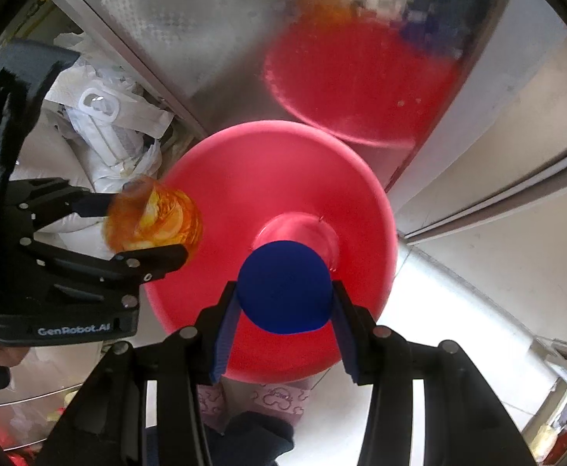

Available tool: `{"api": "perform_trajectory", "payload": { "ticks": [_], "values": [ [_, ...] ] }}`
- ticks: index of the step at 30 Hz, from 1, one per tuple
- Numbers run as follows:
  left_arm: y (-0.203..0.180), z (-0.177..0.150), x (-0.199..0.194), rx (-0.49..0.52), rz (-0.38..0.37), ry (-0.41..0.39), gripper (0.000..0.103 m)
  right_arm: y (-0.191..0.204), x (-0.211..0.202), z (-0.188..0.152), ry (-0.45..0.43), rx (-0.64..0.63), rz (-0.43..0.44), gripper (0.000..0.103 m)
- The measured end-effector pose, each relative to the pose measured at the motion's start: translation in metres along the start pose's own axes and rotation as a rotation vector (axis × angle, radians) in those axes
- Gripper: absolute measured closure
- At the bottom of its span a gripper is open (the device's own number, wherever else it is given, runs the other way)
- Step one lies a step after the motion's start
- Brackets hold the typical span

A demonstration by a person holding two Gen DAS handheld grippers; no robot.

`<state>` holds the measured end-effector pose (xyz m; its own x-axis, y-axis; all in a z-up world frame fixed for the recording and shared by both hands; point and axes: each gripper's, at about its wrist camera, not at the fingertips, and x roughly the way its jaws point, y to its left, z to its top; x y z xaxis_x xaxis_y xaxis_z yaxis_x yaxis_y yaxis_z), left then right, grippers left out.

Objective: Collect trash
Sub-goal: 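Open both tools to drop the cup and cap into the red bin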

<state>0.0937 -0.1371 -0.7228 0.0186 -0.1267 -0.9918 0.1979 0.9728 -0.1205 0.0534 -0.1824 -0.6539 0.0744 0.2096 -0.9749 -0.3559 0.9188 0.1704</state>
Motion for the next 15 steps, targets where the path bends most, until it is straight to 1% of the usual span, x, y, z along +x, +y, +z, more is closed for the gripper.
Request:
{"api": "perform_trajectory", "payload": {
  "ticks": [2, 3, 4, 6, 8, 11, 14, 15],
  "values": [
    [0.002, 0.000, -0.005, -0.006, -0.007, -0.010, 0.024, 0.004, -0.003, 0.001, -0.015, -0.024, -0.012, 0.060],
    [0.002, 0.001, -0.007, -0.011, -0.009, -0.017, 0.020, 0.004, -0.004, 0.001, -0.014, -0.034, -0.010, 0.058],
    [0.002, 0.001, -0.010, -0.009, -0.005, -0.027, 0.018, 0.006, -0.005, 0.001, -0.013, -0.041, -0.021, 0.051],
    [0.002, 0.001, -0.019, 0.002, 0.017, -0.048, 0.014, 0.005, -0.011, 0.001, -0.023, -0.042, -0.033, 0.048],
    [0.003, 0.000, -0.026, -0.012, 0.013, -0.046, 0.012, 0.004, -0.018, 0.001, -0.026, -0.026, -0.032, 0.039],
    [0.005, 0.001, -0.038, -0.026, -0.018, -0.029, 0.008, 0.001, -0.032, 0.001, -0.026, -0.006, -0.034, 0.036],
    [0.001, 0.000, -0.067, -0.026, -0.019, -0.051, 0.007, 0.005, -0.054, 0.002, -0.029, -0.007, -0.041, 0.035],
    [-0.001, 0.000, -0.078, -0.023, -0.015, -0.055, 0.002, 0.007, -0.062, 0.002, -0.032, -0.009, -0.042, 0.035]
  ]
}}
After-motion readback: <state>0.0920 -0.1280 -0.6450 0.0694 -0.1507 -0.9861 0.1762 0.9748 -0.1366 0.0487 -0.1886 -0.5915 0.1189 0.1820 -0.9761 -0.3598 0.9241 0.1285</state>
